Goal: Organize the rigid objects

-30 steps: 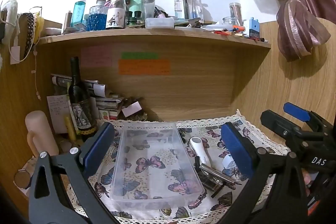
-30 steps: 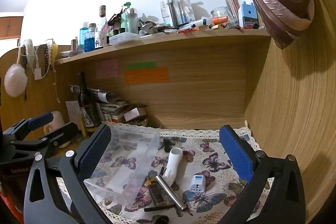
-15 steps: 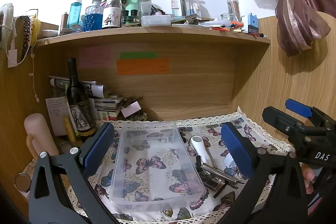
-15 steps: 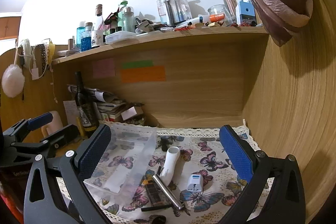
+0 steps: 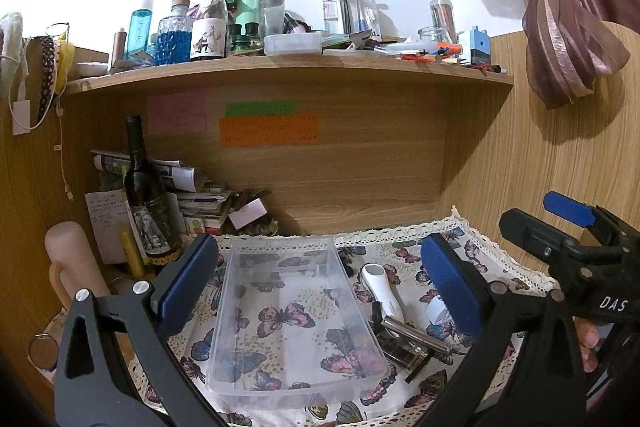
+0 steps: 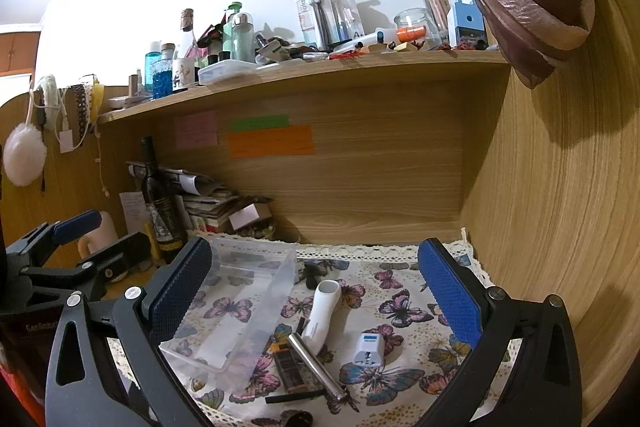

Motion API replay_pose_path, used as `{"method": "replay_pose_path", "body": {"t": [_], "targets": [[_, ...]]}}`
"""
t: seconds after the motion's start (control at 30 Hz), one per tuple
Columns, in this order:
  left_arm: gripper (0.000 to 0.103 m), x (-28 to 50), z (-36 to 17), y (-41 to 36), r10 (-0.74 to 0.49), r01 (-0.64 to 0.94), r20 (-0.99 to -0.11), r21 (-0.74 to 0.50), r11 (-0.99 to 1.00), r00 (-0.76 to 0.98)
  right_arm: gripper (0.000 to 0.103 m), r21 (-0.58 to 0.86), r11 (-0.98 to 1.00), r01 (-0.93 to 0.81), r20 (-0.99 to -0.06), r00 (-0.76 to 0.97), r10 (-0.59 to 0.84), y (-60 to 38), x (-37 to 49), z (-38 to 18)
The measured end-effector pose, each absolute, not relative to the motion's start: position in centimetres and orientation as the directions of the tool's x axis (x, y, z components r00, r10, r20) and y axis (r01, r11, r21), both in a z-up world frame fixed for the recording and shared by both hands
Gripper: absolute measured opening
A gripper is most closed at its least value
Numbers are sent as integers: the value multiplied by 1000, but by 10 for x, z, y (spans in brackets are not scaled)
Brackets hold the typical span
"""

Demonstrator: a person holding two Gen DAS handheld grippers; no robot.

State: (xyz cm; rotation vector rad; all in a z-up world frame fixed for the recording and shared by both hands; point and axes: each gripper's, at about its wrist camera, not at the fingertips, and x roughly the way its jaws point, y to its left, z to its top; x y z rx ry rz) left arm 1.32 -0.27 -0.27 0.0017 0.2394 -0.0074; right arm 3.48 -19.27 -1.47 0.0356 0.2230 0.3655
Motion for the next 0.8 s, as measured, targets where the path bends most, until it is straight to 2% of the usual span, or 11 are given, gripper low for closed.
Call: {"method": "replay_pose_path", "body": {"t": [0.8], "targets": [[103,15,-2,-3,-13,14,-239,1,1000,971,103,72,933,-352,-210,909,359,-190,36,-14]]}}
